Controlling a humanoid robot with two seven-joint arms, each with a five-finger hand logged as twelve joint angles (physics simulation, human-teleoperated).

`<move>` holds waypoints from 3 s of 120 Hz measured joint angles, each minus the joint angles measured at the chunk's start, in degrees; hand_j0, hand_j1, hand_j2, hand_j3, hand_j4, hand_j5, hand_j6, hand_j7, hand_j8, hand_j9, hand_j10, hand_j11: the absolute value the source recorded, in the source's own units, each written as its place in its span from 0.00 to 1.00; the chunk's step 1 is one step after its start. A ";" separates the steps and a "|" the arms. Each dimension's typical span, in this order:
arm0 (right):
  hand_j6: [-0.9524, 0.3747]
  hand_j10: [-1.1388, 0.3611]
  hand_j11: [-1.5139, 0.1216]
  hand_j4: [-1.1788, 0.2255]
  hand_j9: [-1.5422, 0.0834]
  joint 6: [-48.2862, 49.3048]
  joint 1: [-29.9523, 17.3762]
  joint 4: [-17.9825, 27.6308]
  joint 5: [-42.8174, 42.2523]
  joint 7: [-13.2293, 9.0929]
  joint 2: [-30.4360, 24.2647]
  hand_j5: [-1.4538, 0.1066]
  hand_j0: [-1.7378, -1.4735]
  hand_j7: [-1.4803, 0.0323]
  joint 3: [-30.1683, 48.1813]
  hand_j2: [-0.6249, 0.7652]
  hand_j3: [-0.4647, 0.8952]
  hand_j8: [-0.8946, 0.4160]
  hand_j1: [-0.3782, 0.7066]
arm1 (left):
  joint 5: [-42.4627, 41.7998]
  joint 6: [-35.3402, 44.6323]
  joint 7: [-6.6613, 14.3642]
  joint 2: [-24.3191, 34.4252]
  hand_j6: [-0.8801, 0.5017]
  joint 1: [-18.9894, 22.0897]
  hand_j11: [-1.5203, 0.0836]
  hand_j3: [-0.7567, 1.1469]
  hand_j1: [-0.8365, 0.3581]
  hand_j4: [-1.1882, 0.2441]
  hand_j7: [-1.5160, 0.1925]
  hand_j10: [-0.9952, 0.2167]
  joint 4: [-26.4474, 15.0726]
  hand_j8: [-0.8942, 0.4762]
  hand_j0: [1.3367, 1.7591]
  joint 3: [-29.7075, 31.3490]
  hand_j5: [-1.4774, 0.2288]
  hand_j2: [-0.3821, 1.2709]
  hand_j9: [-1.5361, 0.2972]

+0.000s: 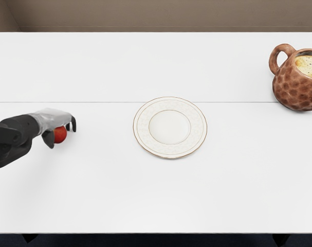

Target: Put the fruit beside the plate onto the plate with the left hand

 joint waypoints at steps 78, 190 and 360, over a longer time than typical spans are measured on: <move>0.69 0.74 0.90 0.82 0.92 0.00 0.00 0.00 0.00 0.00 0.00 0.91 0.30 0.95 0.00 0.45 0.34 0.66 0.06 | -0.03 -0.71 0.07 0.30 0.39 0.05 0.25 0.40 0.44 0.30 0.22 0.44 0.95 0.47 0.72 0.38 0.19 0.38 0.23; 0.69 0.74 0.90 0.82 0.92 0.00 0.00 0.00 0.00 0.00 0.00 0.91 0.30 0.95 0.00 0.45 0.34 0.66 0.06 | -13.93 -9.24 -0.26 -8.11 0.34 -17.78 0.22 0.40 0.42 0.27 0.18 0.44 -4.91 0.43 0.74 -10.23 0.11 0.57 0.19; 0.69 0.74 0.90 0.82 0.92 0.00 0.00 0.00 0.00 0.00 0.00 0.91 0.30 0.95 0.00 0.45 0.34 0.66 0.06 | -15.43 -6.98 -0.25 -32.03 0.30 -7.65 0.50 0.40 0.55 0.46 0.48 0.45 17.59 0.35 0.75 -16.76 0.43 0.38 0.45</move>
